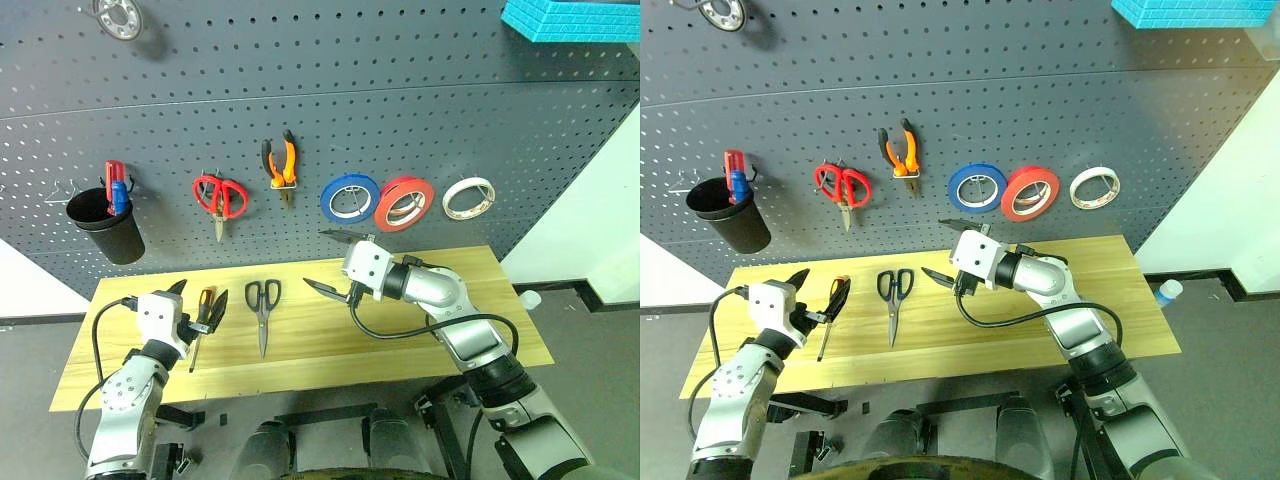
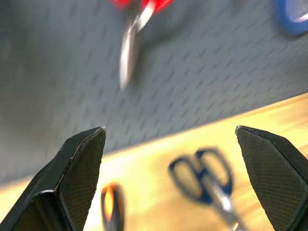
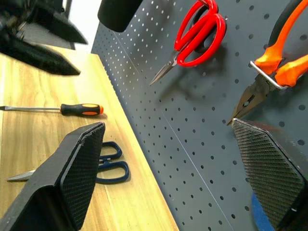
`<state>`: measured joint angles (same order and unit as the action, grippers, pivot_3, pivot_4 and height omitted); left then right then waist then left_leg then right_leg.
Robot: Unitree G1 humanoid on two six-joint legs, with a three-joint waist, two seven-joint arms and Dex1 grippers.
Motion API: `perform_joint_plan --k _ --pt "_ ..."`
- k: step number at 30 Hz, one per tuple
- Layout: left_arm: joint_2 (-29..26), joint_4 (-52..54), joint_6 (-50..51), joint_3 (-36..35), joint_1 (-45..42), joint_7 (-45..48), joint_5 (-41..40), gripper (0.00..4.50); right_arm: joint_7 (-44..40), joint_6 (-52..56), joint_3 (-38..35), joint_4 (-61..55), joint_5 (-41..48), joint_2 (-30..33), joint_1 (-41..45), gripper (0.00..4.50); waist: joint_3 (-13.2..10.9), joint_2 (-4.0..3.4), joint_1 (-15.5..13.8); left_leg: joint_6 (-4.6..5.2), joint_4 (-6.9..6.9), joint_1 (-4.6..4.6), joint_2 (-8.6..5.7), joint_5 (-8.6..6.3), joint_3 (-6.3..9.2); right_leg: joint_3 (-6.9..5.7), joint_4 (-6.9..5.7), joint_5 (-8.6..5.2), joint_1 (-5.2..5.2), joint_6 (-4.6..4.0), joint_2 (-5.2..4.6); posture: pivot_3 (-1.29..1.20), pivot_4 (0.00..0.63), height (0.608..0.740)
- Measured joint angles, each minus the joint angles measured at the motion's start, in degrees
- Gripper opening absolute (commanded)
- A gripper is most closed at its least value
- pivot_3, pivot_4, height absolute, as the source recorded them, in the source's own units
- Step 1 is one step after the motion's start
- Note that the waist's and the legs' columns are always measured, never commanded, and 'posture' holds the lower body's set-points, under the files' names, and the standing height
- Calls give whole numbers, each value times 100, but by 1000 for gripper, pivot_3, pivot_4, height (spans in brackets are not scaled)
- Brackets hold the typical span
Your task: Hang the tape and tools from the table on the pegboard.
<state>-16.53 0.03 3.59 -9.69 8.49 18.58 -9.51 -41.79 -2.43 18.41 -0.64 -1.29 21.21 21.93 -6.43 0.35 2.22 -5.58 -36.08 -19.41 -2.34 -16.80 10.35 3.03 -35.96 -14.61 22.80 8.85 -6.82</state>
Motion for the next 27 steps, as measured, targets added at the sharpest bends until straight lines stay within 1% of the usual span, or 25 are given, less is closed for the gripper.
perform_joint_plan --k 3,6,9,11,14,18,21,27 --pt "267 48 924 418 -167 -484 393 4500 47 -79 -19 97 -29 -5 2 4435 -6 7 1 0 1 -1 -1 0 0 0 7 1 -3 0 0 -28 92 738" --pt "685 221 2041 811 -533 -981 651 4500 55 -133 -36 205 -64 -1 50 4435 -12 14 7 0 2 -2 0 0 3 -2 7 1 -1 1 0 -32 92 738" --pt "1101 369 2817 845 -902 -1345 637 4500 54 -170 -90 226 -75 26 130 4435 -14 15 32 0 4 -1 0 0 2 -2 7 1 -1 1 0 -34 92 738" --pt "1203 308 3244 907 -1208 -1621 771 4500 54 -185 -124 272 -80 38 187 4435 -17 19 29 0 4 -1 0 0 3 -3 7 1 0 1 1 -38 93 738" --pt "1192 -143 4064 1045 -1850 -2089 1173 4500 58 -198 -141 387 -99 40 215 4435 -18 22 25 0 2 -3 0 0 3 -4 11 1 -2 2 1 -52 92 738" --pt "1488 -586 4899 749 -2420 -2305 1112 4500 65 -199 -164 419 -138 68 214 4435 -21 26 34 0 9 -9 0 -1 3 -5 33 2 -2 3 1 -59 93 738" --pt "1576 -898 5244 606 -2814 -2367 1017 4500 66 -198 -201 418 -145 120 215 4435 -21 26 34 -1 13 -12 0 -1 3 -5 50 3 -2 3 1 -74 95 738" --pt "1923 -1821 5924 -72 -3522 -2679 795 4500 67 -192 -336 417 -170 279 221 4435 -26 33 46 0 14 -18 0 -3 1 -6 67 6 -4 9 1 -88 97 738"
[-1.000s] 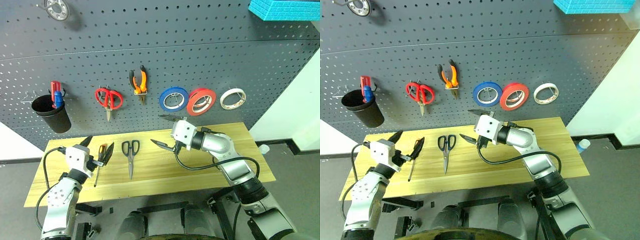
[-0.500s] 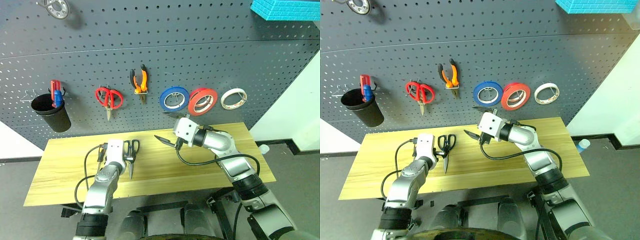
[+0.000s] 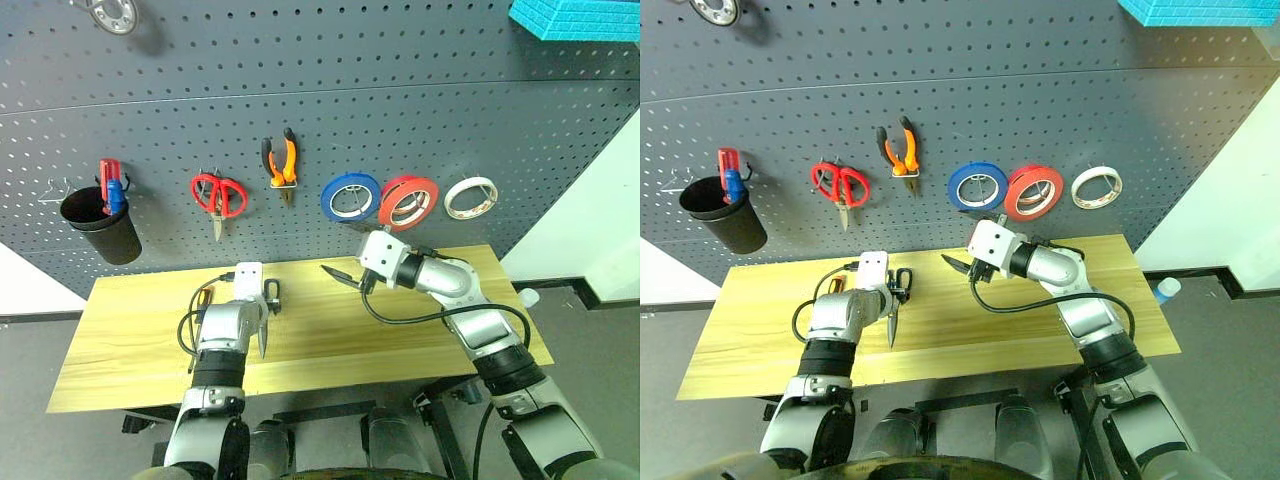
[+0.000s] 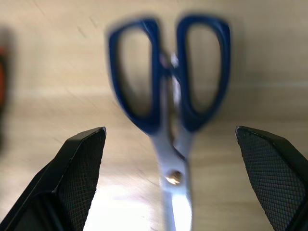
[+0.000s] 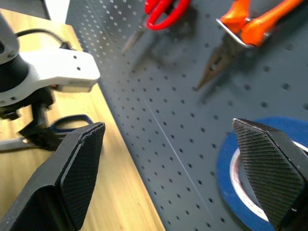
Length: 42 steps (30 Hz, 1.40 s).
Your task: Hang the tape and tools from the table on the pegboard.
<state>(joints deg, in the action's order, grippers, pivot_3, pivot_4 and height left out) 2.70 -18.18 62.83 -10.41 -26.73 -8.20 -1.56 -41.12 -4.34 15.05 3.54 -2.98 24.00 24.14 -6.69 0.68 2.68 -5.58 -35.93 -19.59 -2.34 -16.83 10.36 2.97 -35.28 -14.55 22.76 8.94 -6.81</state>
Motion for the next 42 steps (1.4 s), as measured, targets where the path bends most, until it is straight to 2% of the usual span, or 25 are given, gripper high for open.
perform_joint_plan --k 5,15,24,27,36,42 --pt "149 -432 212 -406 -279 -448 -29 4500 -189 87 -6 -89 69 112 -42 4435 -5 2 -1 -1 0 -1 0 0 0 0 3 3 -1 5 0 -93 99 738" --pt "238 -811 247 -625 -477 -720 -46 4500 -1962 1580 -15 -392 1296 949 -540 4435 -42 22 6 0 -7 -1 0 -1 -5 -1 11 8 -8 15 0 -91 102 738" --pt "214 -1242 9 -763 -755 -773 -170 4500 -2216 2118 -117 -389 1582 1076 -600 4435 -62 30 -7 -2 -8 -6 0 -1 -6 -1 15 9 -5 17 -1 -99 99 738" --pt "206 -1315 -51 -869 -782 -795 -245 3910 -2130 2126 -156 -385 1575 1068 -602 4500 -62 30 -8 -2 -8 -7 0 -1 -6 -1 14 9 -5 17 -1 -100 99 738" --pt "188 -1297 -66 -898 -785 -872 -301 792 -1910 2099 -241 -303 1556 1015 -604 4500 -62 30 -10 -2 -9 -8 0 -1 -6 -1 14 10 -5 18 -1 -99 99 738" --pt "172 -1211 -52 -858 -794 -860 -312 661 -1829 2032 -241 -245 1547 993 -603 4500 -62 29 -7 -2 -10 -8 0 -1 -7 0 14 11 -4 19 -1 -100 96 738"
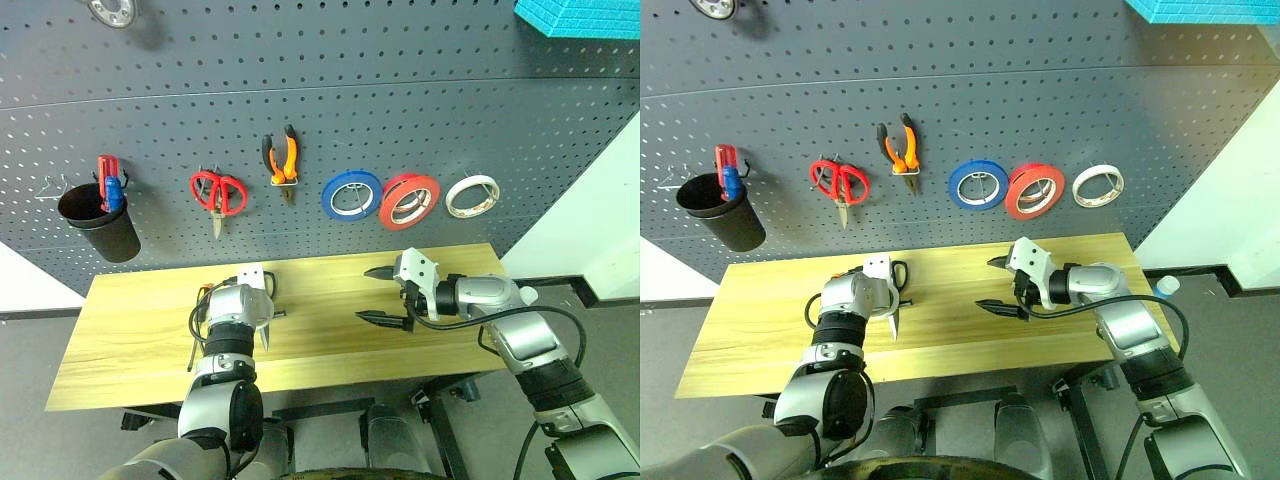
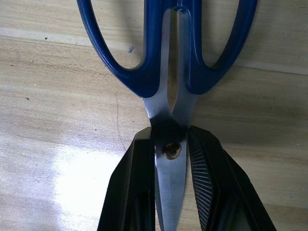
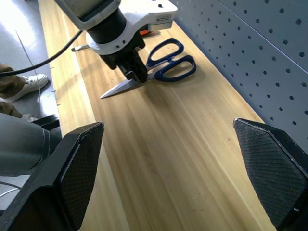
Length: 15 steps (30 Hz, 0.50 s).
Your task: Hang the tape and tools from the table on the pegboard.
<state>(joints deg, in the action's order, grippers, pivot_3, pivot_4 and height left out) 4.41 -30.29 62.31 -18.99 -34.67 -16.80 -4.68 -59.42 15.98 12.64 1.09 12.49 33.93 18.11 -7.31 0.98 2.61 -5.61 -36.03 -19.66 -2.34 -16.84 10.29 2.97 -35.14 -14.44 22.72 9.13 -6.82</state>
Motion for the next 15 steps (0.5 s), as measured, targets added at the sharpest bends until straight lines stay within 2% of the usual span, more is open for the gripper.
perform_joint_plan --k 3,8,13,15 --pt "-46 306 59 209 150 156 20 654 33 -9 0 19 -12 -7 1 4500 0 0 4 -1 0 -4 0 1 0 0 0 0 4 0 0 -104 96 738" --pt "-479 1821 94 987 928 1042 -72 652 80 -111 0 46 -102 2 6 4500 -3 -5 22 -8 1 -8 0 4 -2 3 -2 1 11 -1 0 -101 96 738" --pt "-1430 3327 -98 1737 2037 2163 -227 652 81 -208 -2 66 -112 0 18 4500 -5 -9 36 -1 2 -8 1 0 -4 5 -3 1 12 -4 0 -85 94 738" --pt "-1984 3895 -628 2103 2604 2653 -205 652 81 -234 -2 87 -115 -7 31 4500 -8 -13 27 0 2 -10 2 0 -5 6 -3 3 16 -7 0 -83 92 738"
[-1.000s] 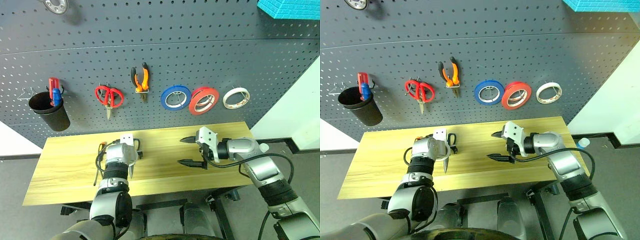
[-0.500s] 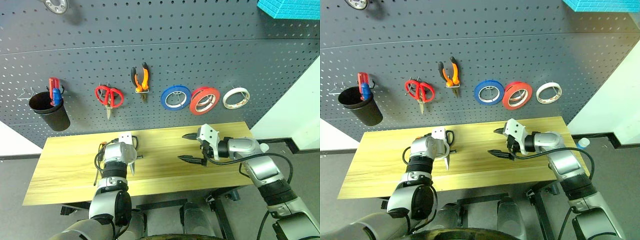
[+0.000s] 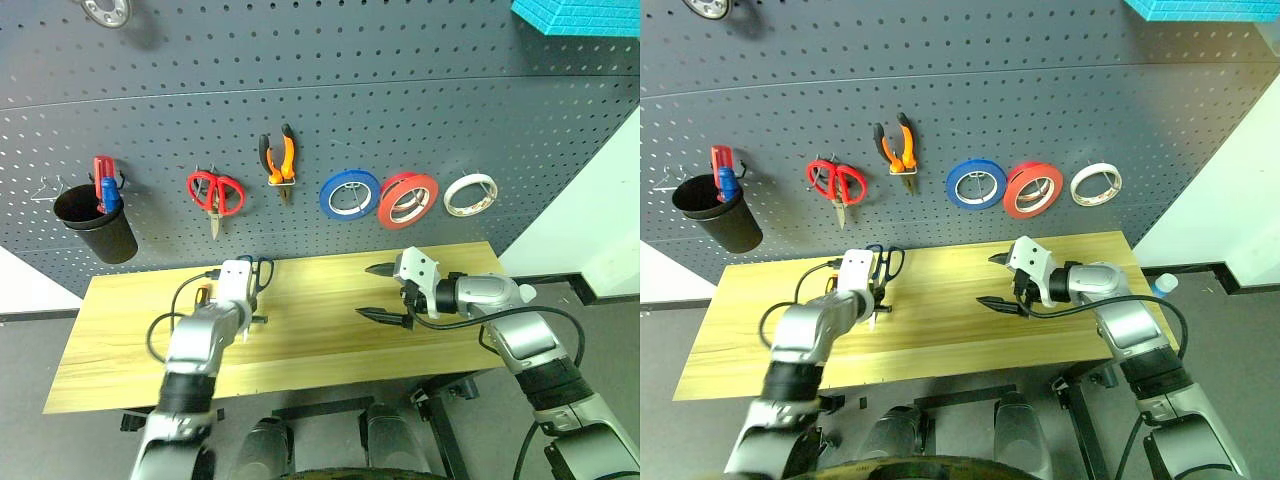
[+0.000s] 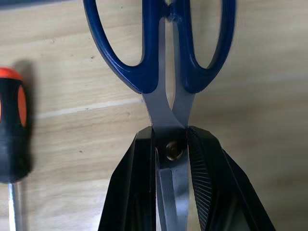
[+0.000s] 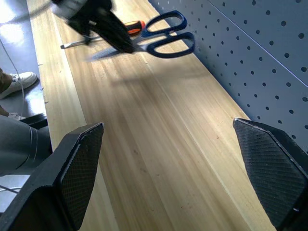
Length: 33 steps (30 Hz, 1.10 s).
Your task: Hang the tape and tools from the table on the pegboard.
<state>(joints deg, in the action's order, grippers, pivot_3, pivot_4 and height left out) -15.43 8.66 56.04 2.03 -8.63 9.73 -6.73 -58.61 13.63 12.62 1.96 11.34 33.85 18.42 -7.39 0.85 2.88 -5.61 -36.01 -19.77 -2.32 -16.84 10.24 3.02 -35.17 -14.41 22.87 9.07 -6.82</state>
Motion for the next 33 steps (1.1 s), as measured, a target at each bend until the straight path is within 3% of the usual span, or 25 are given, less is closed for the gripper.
perform_joint_plan --k 4,8,12,25,33 --pt "-567 622 -1178 143 911 701 -26 652 -4 -57 11 66 -26 -13 8 4500 -4 -8 -45 4 -3 0 1 -2 -5 2 2 2 -4 -6 -1 -70 90 738" --pt "-464 690 -2630 -344 1728 1406 -536 652 -7 -213 25 155 -151 -22 33 4500 -5 -8 -68 6 -4 -4 4 -3 -5 0 2 2 -1 -10 -1 -61 81 738" --pt "-470 574 -3622 -752 1826 1730 -732 652 -25 -283 26 266 -213 -41 54 4500 -4 -10 -80 7 -11 -1 4 -3 -9 1 3 5 -6 -15 -1 -55 75 738" --pt "-140 120 -4838 -822 1833 2109 -1016 652 -8 -564 40 307 -405 -116 112 4500 -2 -11 -33 8 -10 2 4 -4 -12 3 4 7 -6 -11 -1 -73 68 738" --pt "-251 427 -4947 -1544 2135 2385 -1892 652 -199 -682 14 352 -348 -103 111 4500 -1 -12 -40 9 -12 3 4 -4 -12 3 3 7 -8 -11 -1 -48 65 738"
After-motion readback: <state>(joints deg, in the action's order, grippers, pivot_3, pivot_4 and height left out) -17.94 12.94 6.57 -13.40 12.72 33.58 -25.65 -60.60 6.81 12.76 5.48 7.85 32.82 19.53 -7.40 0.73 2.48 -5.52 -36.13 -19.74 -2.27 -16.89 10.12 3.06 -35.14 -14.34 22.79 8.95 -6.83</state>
